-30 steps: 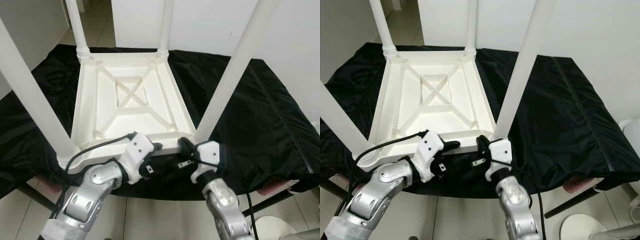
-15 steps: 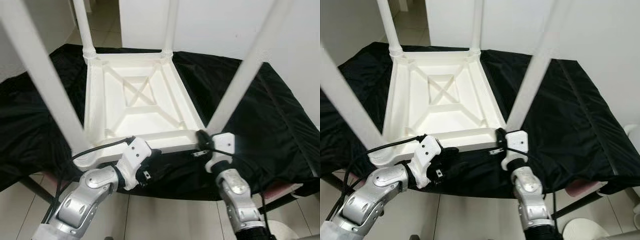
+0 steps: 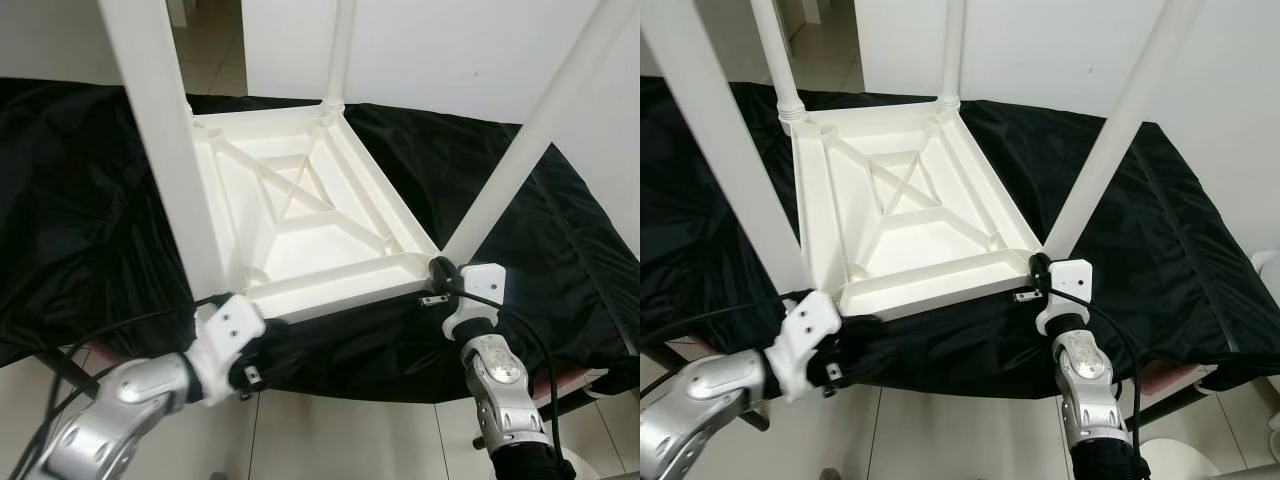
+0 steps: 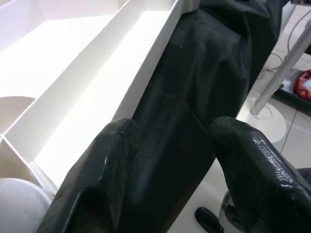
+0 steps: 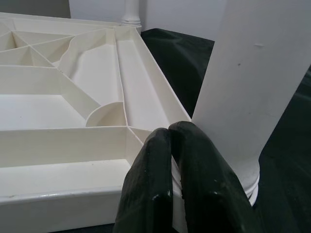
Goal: Building children table
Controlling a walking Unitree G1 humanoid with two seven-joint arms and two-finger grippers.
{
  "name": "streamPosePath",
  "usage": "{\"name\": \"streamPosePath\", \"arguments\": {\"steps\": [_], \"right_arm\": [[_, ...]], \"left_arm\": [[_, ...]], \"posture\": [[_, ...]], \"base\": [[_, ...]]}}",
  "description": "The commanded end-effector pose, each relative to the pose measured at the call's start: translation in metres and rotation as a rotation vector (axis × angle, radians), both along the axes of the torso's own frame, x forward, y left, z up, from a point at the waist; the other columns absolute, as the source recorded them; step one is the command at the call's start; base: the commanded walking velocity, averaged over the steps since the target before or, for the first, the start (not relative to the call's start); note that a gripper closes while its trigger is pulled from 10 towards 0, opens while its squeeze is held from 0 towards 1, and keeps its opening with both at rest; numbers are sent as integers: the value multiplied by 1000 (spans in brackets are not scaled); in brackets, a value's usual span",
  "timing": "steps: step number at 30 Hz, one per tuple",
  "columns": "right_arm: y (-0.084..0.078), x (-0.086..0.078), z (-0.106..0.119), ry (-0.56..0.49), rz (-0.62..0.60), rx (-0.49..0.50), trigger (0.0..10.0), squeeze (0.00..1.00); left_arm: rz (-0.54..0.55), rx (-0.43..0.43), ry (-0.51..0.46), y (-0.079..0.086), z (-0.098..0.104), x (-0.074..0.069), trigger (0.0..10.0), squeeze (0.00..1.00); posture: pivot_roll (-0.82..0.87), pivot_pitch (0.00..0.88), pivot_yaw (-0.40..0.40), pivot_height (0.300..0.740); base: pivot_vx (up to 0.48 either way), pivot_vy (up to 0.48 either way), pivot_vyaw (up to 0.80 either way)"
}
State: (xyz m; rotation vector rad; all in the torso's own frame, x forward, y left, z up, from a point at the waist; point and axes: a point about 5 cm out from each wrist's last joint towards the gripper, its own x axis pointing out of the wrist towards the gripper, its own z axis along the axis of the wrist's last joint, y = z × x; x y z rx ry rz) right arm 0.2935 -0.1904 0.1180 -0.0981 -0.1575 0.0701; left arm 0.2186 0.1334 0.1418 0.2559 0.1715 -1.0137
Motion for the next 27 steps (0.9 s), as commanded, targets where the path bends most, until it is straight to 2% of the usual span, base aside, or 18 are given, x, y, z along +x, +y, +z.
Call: {"name": "streamPosePath", "arguments": {"steps": [1, 2, 3, 4, 7, 9, 10, 11, 12, 13, 15, 18, 21, 23, 24, 25, 26, 27], "right_arm": [[-10, -2, -4, 16, -47, 10, 10000, 0], [-10, -1, -4, 15, -46, 12, 10000, 0], [-6, 0, -4, 12, -35, 16, 10000, 0], [-6, 0, -4, 12, -35, 16, 10000, 0], [5, 3, -5, 6, -11, 24, 10000, 0], [8, 4, -6, 5, -3, 29, 10000, 0], [8, 4, -6, 5, -3, 29, 10000, 0], [10, 5, -7, 7, 7, 27, 10000, 0], [10, 5, -7, 7, 7, 27, 10000, 0], [12, 6, -7, 7, 15, 28, 10000, 0], [14, 7, -7, 6, 21, 25, 10000, 0], [14, 7, -7, 4, 25, 23, 10000, 0], [15, 9, -6, 0, 29, 30, 10000, 0], [16, 9, -6, -1, 30, 32, 10000, 0], [18, 9, -6, -3, 40, 31, 10000, 0], [18, 9, -6, -3, 40, 31, 10000, 0], [20, 9, -6, -3, 55, 30, 10000, 0], [20, 9, -6, -3, 55, 30, 10000, 0]], "left_arm": [[-196, -3, 34, -3, 2, -11, 10000, 0], [-193, 11, 44, 2, 1, -12, 10000, 0], [-171, 37, 71, 14, 1, -13, 10000, 0], [-171, 37, 71, 14, 1, -13, 10000, 0], [-96, 107, 132, 48, 4, -14, 10000, 0], [-59, 138, 132, 60, 6, -13, 10000, 0], [-59, 138, 132, 60, 6, -13, 10000, 0], [-30, 169, 127, 72, 10, -13, 10000, 0], [-30, 169, 127, 72, 10, -13, 10000, 0], [4, 192, 122, 82, 15, -12, 10000, 0], [40, 209, 114, 91, 20, -11, 10000, 0], [62, 219, 109, 97, 23, -11, 10000, 0], [163, 263, 84, 123, 29, -3, 10000, 0], [183, 269, 79, 130, 31, -1, 10000, 0], [257, 285, 51, 143, 36, 7, 10000, 0], [257, 285, 51, 143, 36, 7, 10000, 0], [321, 305, 6, 155, 41, 15, 10000, 0], [321, 305, 6, 155, 41, 15, 10000, 0]], "posture": [[71, 77, -48, 740], [71, 77, -48, 740], [81, 86, -44, 740], [81, 86, -44, 740], [88, 90, -41, 740], [98, 93, -38, 740], [98, 93, -38, 740], [98, 93, -36, 740], [98, 93, -36, 740], [98, 93, -31, 740], [101, 95, -31, 740], [101, 95, -30, 740], [102, 95, -28, 740], [103, 93, -26, 740], [102, 92, -24, 740], [102, 92, -24, 740], [101, 92, -21, 740], [101, 92, -21, 740]], "base": [[0, 0, 0], [0, 0, 0], [0, 0, 0], [0, 0, 0], [0, 0, 0], [0, 0, 0], [0, 0, 0], [0, 0, 0], [0, 0, 0], [0, 0, 0], [0, 0, 0], [0, 0, 0], [0, 0, 0], [0, 0, 0], [0, 0, 0], [0, 0, 0], [0, 0, 0], [0, 0, 0]]}}
